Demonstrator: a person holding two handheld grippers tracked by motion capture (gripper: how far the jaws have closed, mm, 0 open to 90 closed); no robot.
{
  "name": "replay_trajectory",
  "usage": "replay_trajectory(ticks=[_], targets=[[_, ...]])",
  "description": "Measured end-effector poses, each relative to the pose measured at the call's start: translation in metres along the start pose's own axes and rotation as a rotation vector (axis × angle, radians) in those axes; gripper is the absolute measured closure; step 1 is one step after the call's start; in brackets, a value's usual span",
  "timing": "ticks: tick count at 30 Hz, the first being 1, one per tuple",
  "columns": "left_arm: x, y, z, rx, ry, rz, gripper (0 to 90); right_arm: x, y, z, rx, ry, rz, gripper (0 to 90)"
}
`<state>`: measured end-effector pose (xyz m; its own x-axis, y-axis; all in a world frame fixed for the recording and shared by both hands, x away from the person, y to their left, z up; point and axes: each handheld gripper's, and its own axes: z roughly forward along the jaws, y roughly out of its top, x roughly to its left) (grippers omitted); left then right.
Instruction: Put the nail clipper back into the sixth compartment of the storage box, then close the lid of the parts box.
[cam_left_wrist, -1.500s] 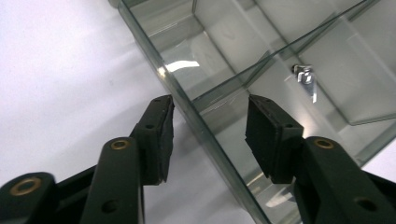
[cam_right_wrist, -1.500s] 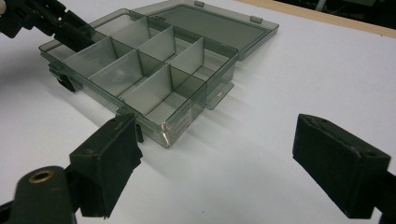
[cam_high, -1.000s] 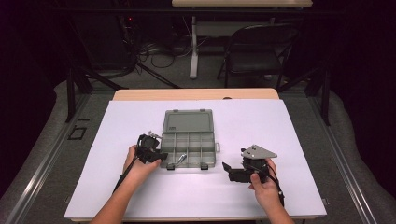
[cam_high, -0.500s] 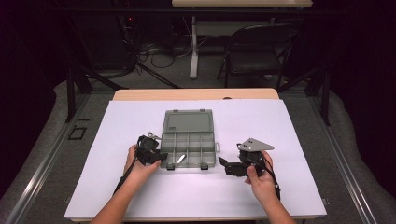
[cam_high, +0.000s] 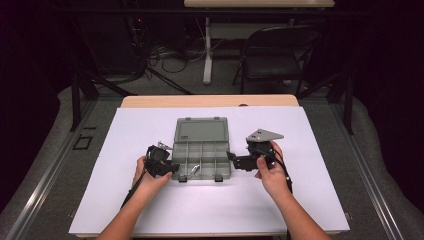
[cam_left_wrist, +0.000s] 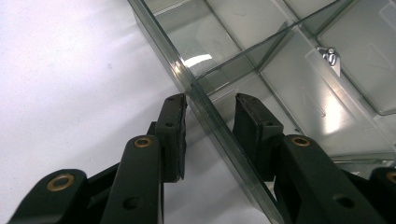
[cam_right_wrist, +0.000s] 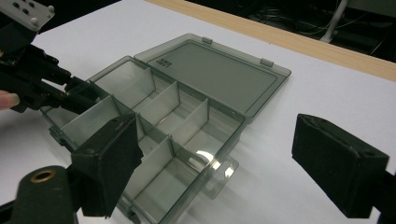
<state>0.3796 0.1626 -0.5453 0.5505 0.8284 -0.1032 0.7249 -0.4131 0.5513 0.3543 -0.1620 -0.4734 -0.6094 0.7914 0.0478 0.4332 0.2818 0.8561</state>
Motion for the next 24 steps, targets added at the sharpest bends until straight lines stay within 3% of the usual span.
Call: replay_trajectory(ticks=[12,24], targets=[[0.000,0.000,0.000,0.002,0.000,-0.006,64.2,-0.008,0.021,0.019,0.035,0.018,0.001,14.4],[0.000,0.000,0.000,0.002,-0.001,-0.005,64.2,-0.028,0.052,0.037,0.055,-0.017,0.035,14.5]])
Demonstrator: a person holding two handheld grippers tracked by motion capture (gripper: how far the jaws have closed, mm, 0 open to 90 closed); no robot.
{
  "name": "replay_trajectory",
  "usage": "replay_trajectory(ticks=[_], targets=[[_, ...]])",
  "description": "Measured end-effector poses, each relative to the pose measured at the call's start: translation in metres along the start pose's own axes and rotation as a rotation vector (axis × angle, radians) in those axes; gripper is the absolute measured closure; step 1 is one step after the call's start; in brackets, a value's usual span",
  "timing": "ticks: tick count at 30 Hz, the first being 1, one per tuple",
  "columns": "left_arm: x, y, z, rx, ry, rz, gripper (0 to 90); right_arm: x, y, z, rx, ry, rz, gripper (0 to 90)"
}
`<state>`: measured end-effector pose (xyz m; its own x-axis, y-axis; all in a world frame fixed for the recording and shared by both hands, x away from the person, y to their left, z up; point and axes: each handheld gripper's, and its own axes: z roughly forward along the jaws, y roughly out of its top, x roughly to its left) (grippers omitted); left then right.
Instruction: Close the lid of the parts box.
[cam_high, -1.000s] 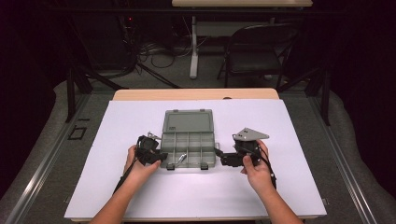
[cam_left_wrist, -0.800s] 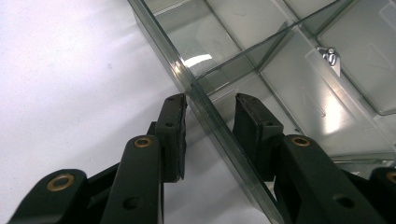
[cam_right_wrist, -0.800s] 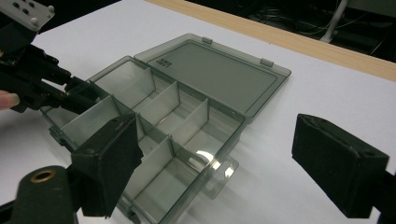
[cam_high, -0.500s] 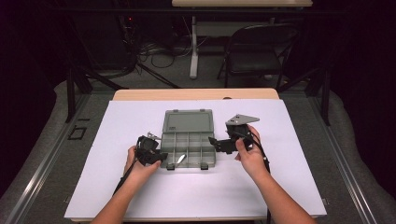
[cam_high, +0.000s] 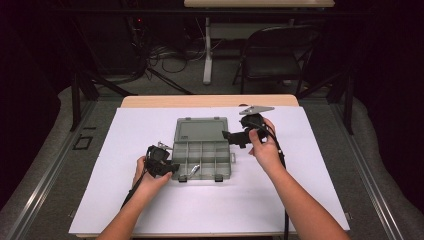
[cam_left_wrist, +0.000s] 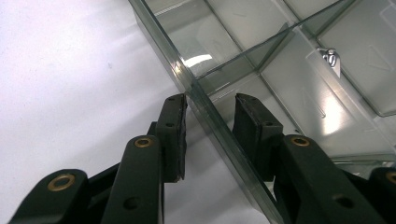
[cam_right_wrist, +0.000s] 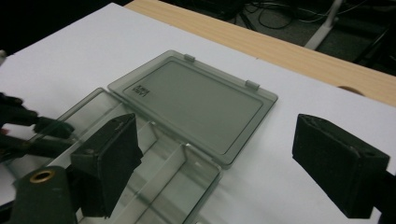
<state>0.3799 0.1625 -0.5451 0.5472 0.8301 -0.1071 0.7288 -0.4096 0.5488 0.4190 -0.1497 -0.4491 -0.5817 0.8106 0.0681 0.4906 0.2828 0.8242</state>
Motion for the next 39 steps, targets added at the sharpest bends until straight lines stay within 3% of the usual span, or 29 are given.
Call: replay_trajectory(ticks=[9,18,24,32,39], targets=[[0.000,0.000,0.000,-0.003,0.004,0.001,64.3,-0.010,0.023,0.019,0.036,-0.041,0.024,14.5],[0.000,0.000,0.000,-0.004,0.003,-0.001,64.3,-0.006,0.050,0.037,0.067,-0.051,0.048,14.5],[0.000,-0.001,0.000,-0.004,0.003,-0.001,64.4,-0.008,0.060,0.058,0.117,-0.088,0.052,14.6],[-0.001,-0.001,0.000,-0.006,0.004,-0.005,64.4,-0.010,0.051,0.090,0.203,-0.090,0.091,15.3],[-0.001,-0.001,0.000,-0.008,0.005,-0.005,64.4,-0.012,0.034,0.109,0.243,-0.104,0.150,15.4]])
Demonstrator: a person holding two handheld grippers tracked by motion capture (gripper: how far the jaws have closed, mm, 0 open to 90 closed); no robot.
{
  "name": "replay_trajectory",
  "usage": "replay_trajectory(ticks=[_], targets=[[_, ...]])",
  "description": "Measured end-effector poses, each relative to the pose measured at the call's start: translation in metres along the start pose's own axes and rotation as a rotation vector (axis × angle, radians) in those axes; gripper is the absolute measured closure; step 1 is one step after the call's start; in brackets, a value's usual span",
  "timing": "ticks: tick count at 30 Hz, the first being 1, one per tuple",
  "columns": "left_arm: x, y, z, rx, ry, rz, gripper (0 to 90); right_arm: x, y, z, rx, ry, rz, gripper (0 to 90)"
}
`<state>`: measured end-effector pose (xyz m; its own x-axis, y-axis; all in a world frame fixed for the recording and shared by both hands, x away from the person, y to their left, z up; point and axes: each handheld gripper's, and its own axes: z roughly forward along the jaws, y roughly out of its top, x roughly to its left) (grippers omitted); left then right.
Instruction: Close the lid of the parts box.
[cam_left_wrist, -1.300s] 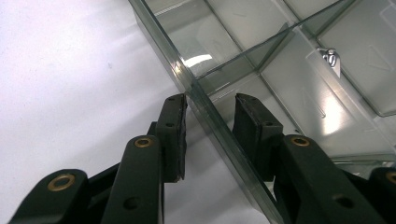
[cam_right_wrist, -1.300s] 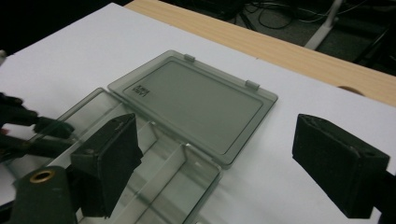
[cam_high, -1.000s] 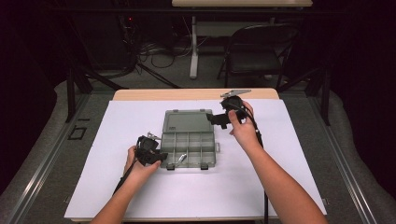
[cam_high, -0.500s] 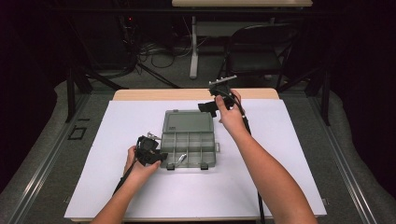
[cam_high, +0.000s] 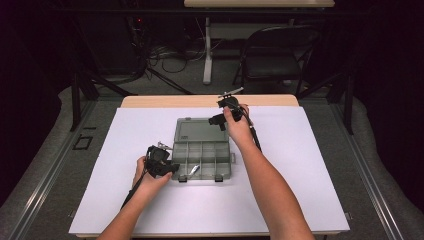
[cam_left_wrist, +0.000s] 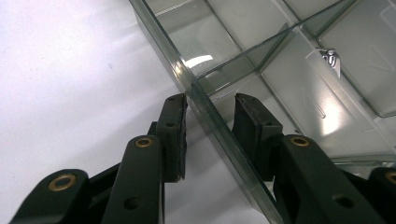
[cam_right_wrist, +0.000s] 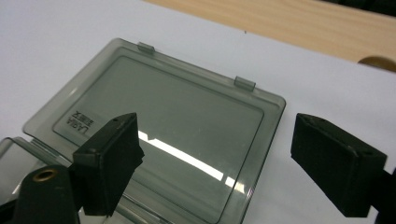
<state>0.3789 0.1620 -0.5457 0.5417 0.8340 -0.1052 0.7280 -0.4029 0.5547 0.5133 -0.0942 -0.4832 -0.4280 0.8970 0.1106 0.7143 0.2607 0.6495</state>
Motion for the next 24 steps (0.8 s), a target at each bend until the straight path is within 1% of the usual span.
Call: replay_trajectory(ticks=[1,6,9,10,12,13,14,16,18,21,22,24], targets=[[0.000,0.000,0.000,0.001,-0.001,0.000,64.5,-0.001,-0.003,0.004,-0.011,0.005,0.006,15.4],[0.000,0.000,0.000,0.001,-0.001,0.000,64.4,-0.006,-0.015,0.016,0.033,-0.003,0.054,15.8],[0.000,0.000,0.000,0.001,0.000,0.001,64.4,-0.009,-0.024,0.024,0.036,-0.003,0.077,15.8],[0.000,0.000,0.000,0.001,0.000,0.001,64.4,-0.009,-0.026,0.025,0.049,-0.006,0.089,15.9],[0.000,0.000,0.000,0.001,0.000,0.002,64.4,-0.010,-0.030,0.028,0.061,-0.005,0.101,15.9],[0.000,0.000,0.000,0.001,-0.001,0.001,64.4,-0.011,-0.033,0.030,0.056,0.005,0.105,15.9],[0.000,0.000,0.000,0.001,-0.001,0.001,64.4,-0.011,-0.034,0.031,0.058,0.002,0.106,15.9],[0.000,0.000,0.000,0.000,0.000,0.000,64.4,-0.011,-0.037,0.033,0.076,0.002,0.111,15.9],[0.000,0.000,0.000,0.000,0.000,0.000,64.5,-0.012,-0.041,0.036,0.064,0.014,0.120,15.9],[0.000,0.000,0.000,0.001,0.000,0.001,64.4,-0.013,-0.044,0.037,0.091,0.016,0.130,15.9],[0.000,0.000,0.000,0.000,0.000,0.001,64.4,-0.013,-0.046,0.040,0.062,0.032,0.142,15.7],[0.000,0.000,0.000,0.001,-0.001,0.001,64.4,-0.013,-0.046,0.039,0.089,0.029,0.149,16.1]])
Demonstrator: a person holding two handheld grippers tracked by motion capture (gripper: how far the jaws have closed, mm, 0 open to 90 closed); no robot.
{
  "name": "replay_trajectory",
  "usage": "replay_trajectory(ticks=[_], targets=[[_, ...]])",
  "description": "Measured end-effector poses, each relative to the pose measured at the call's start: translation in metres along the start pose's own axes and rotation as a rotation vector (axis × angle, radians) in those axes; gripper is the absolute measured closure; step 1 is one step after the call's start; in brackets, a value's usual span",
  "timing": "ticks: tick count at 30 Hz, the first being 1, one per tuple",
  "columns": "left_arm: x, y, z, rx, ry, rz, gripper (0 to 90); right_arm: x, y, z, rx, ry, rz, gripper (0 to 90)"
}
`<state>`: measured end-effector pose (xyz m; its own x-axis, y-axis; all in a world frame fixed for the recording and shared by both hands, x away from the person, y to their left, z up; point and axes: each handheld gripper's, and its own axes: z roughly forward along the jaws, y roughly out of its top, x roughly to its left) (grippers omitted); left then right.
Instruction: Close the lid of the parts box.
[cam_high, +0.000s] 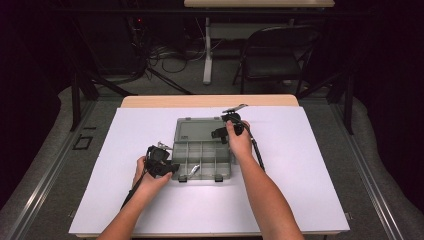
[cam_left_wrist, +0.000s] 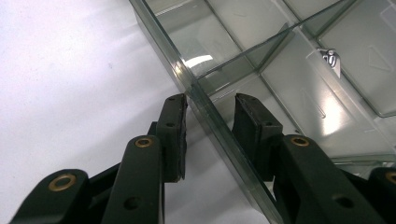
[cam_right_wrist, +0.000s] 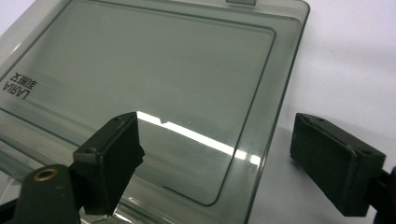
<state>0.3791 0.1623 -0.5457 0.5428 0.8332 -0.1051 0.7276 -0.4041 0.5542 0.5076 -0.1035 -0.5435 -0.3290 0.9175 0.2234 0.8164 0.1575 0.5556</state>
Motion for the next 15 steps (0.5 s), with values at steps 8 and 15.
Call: replay_trajectory(ticks=[8,15], targets=[[0.0000,0.0000,0.0000,0.000,0.000,-0.001,64.4,0.0023,-0.0008,0.0012,0.006,0.023,0.003,16.0],[0.0000,0.0000,0.0000,0.000,0.000,0.000,64.4,0.0064,-0.0030,0.0038,0.003,0.024,0.014,11.9]])
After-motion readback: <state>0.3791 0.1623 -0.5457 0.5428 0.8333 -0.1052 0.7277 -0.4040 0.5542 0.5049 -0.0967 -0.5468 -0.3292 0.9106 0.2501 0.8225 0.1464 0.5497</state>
